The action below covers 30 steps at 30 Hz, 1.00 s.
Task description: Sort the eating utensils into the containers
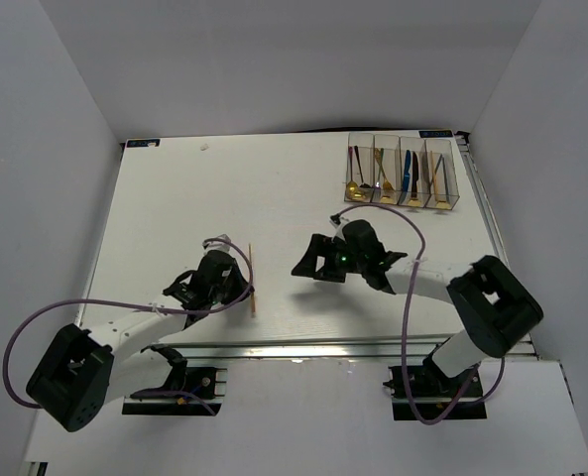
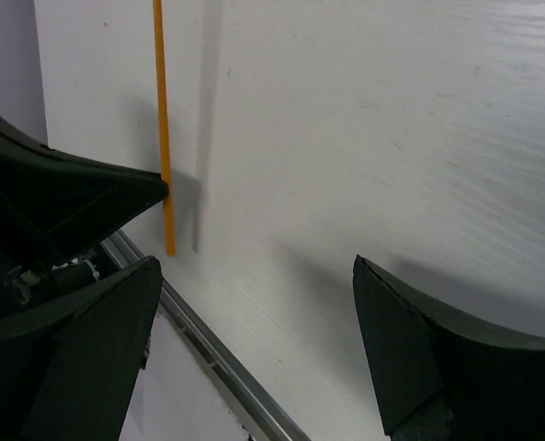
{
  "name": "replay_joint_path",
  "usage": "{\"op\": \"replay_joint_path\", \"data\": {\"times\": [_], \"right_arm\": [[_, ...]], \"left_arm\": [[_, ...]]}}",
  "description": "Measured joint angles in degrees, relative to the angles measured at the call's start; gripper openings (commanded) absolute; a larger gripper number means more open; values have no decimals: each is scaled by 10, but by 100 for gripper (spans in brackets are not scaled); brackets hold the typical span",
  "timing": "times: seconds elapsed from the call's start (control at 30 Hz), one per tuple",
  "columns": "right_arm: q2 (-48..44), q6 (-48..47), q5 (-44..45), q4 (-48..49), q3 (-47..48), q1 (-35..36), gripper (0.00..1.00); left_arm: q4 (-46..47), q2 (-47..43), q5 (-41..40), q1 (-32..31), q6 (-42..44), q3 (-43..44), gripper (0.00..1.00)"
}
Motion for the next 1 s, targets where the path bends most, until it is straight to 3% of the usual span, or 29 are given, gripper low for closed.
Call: {"op": "replay_joint_path", "data": {"times": [0.33, 0.57, 0.6, 0.63, 0.67, 0.7, 0.73, 0.77, 0.9, 1.0], "right_arm": [[129, 50, 9, 67, 97, 95, 87], [188, 50, 23, 70, 159, 115, 83], [195, 49, 25, 70, 165, 116, 76], [201, 46, 28, 69, 172, 116, 59], [206, 43, 29, 67, 178, 116, 41], [212, 40, 28, 66, 184, 116, 0], [217, 36, 28, 67, 190, 116, 0], [220, 38, 28, 67, 194, 116, 0], [209, 10, 41, 37, 195, 106, 0], [164, -53, 80, -77, 206, 59, 0]], "left_arm": [[42, -27, 47, -7, -6, -18, 0], [48, -52, 70, -8, -8, -19, 0], [49, -56, 74, -9, -8, -19, 0], [51, -60, 78, -9, -9, -19, 0], [52, -64, 81, -9, -10, -19, 6], [54, -66, 84, -9, -10, -19, 22], [54, -67, 86, -9, -7, -19, 90], [54, -68, 87, -9, -6, -19, 98], [-7, -68, 57, -9, -4, 14, 98], [-136, -81, -20, -10, 18, 103, 98]]}}
